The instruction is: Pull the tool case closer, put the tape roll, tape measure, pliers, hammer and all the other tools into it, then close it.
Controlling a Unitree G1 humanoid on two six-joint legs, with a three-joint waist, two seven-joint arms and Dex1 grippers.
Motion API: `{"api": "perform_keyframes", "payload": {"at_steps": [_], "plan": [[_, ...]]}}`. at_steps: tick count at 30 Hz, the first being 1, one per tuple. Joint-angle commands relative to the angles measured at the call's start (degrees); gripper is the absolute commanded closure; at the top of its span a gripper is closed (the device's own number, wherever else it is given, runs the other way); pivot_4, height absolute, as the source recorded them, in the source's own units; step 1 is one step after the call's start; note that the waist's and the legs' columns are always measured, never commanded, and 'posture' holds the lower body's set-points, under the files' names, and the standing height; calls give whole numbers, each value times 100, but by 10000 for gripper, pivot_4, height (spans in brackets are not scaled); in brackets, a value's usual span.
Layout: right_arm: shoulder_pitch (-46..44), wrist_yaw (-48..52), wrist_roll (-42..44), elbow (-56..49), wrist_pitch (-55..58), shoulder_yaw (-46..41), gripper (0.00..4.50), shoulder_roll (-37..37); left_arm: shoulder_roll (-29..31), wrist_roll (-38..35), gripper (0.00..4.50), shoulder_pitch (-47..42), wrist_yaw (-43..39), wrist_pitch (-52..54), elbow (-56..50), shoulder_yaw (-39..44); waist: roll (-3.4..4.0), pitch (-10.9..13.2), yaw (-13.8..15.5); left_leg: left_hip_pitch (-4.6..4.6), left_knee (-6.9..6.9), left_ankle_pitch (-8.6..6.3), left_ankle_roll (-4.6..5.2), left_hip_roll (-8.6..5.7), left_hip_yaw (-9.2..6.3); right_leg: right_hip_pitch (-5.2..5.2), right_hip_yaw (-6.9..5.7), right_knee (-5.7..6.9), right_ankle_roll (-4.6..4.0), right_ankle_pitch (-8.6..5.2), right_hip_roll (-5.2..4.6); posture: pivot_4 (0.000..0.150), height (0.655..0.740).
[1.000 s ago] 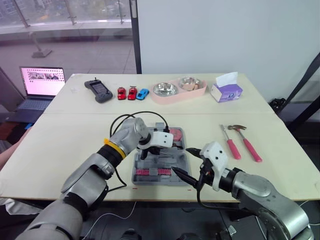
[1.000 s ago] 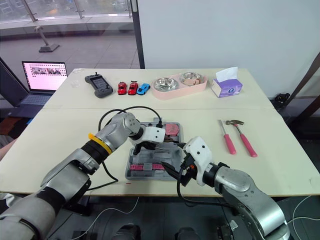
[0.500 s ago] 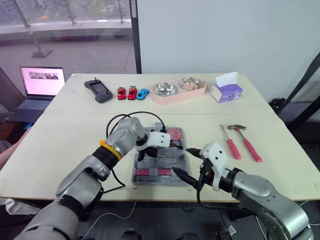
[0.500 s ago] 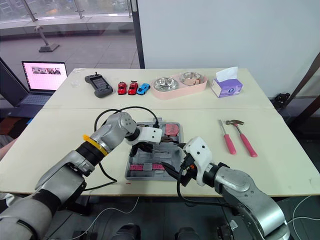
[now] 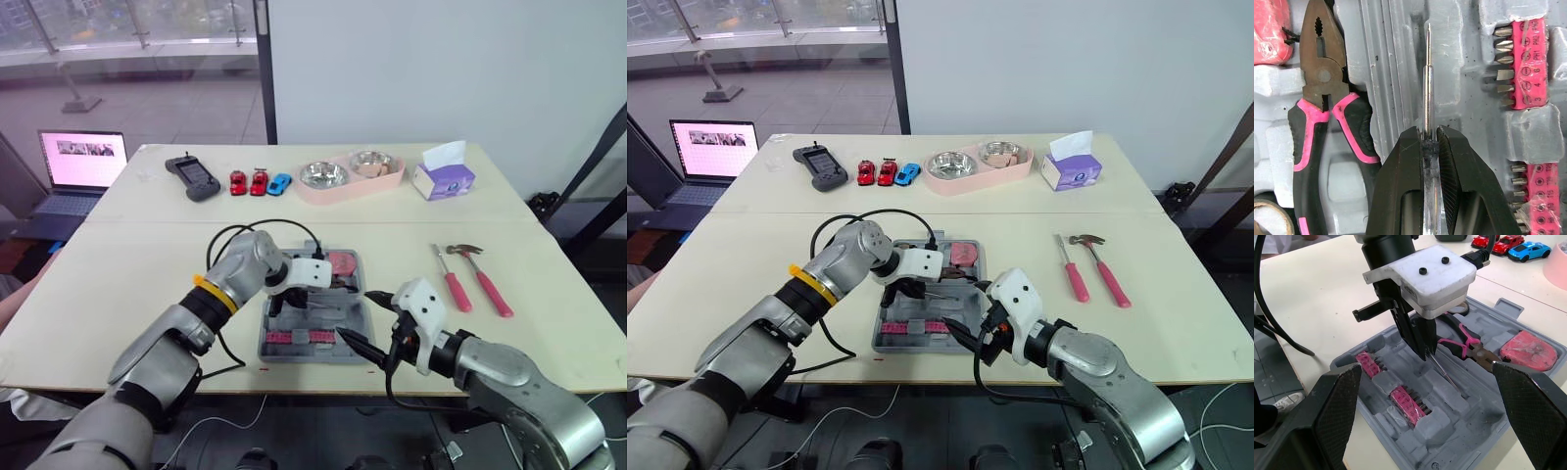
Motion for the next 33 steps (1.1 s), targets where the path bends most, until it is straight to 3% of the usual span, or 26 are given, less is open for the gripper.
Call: {"api": "perform_keyframes", "payload": {"at_steps": [1, 20, 24, 29, 33], "plan": [[11, -31, 43, -243, -75, -68, 0, 64, -9, 51, 44526, -178, 53, -110, -14, 33, 0, 0, 3, 0, 0, 0, 0, 0, 0, 0, 0, 0, 0, 0, 0, 1500, 7400], [-4, -54, 36, -222, -81, -67, 0, 66, -69, 64, 44526, -210, 86, -178, 80, 27, 0, 0, 1, 0, 0, 0, 0, 0, 0, 0, 0, 0, 0, 0, 0, 1500, 7400], [-2, -52, 31, -214, -91, -66, 0, 66, -66, 72, 27377, -217, 100, -229, 81, 33, 0, 0, 2, 0, 0, 0, 0, 0, 0, 0, 0, 0, 0, 0, 0, 1500, 7400], [5, -44, 36, -211, -96, -67, 0, 67, -67, 17, 1976, -289, 88, -176, 53, 114, 0, 0, 3, 0, 0, 0, 0, 0, 0, 0, 0, 0, 0, 0, 0, 1500, 7400], [7, -39, 38, -208, -96, -69, 0, 65, -4, -109, 1976, -363, 14, -50, -113, 241, 0, 0, -2, -1, 0, 0, 0, 0, 0, 0, 0, 0, 0, 0, 0, 1500, 7400]]}}
